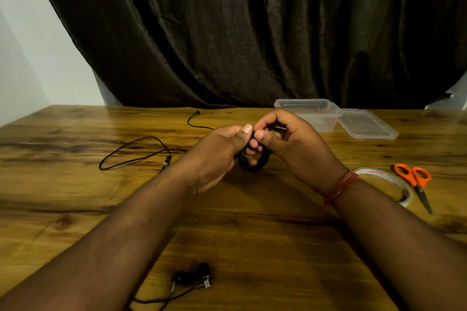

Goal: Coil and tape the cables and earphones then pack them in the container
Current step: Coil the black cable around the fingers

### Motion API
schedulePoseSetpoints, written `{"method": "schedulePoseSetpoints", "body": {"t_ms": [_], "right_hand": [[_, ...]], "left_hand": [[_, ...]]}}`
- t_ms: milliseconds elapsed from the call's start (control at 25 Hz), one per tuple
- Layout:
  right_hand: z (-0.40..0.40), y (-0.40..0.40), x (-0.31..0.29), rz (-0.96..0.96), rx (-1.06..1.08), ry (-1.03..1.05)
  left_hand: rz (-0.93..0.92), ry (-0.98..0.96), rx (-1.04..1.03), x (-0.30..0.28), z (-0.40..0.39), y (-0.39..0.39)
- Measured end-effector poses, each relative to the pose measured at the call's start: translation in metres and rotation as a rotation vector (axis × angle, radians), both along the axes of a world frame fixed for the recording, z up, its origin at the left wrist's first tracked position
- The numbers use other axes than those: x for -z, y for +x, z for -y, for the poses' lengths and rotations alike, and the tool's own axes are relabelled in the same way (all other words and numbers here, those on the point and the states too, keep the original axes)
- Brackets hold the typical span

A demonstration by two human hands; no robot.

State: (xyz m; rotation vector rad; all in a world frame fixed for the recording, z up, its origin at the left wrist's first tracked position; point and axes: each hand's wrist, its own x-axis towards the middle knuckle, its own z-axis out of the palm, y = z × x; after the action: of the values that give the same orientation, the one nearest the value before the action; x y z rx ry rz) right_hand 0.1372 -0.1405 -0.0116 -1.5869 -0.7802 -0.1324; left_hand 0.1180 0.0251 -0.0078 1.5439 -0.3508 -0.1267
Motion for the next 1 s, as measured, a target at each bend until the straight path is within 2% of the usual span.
{"method": "schedulePoseSetpoints", "body": {"t_ms": [280, 520, 720, 840, 1000], "right_hand": [[-0.0001, -0.0009, -0.001, 0.057, 0.107, -0.036], [0.0018, 0.0024, 0.0027, 0.04, 0.177, -0.053], [0.0006, 0.0051, 0.0038, 0.073, 0.244, -0.1], [0.0008, 0.0033, 0.0013, 0.032, 0.203, -0.035], [0.0015, 0.0022, -0.0002, -0.009, 0.157, 0.021]], "left_hand": [[0.031, 0.124, -0.075, 0.004, 0.001, 0.0013], [-0.03, 0.043, -0.069, 0.0067, 0.0017, 0.0016], [0.144, 0.227, -0.182, 0.0092, 0.0018, 0.0027], [0.189, 0.124, -0.117, 0.0069, 0.0012, 0.0028], [0.119, -0.065, -0.003, 0.0044, 0.004, 0.0004]]}}
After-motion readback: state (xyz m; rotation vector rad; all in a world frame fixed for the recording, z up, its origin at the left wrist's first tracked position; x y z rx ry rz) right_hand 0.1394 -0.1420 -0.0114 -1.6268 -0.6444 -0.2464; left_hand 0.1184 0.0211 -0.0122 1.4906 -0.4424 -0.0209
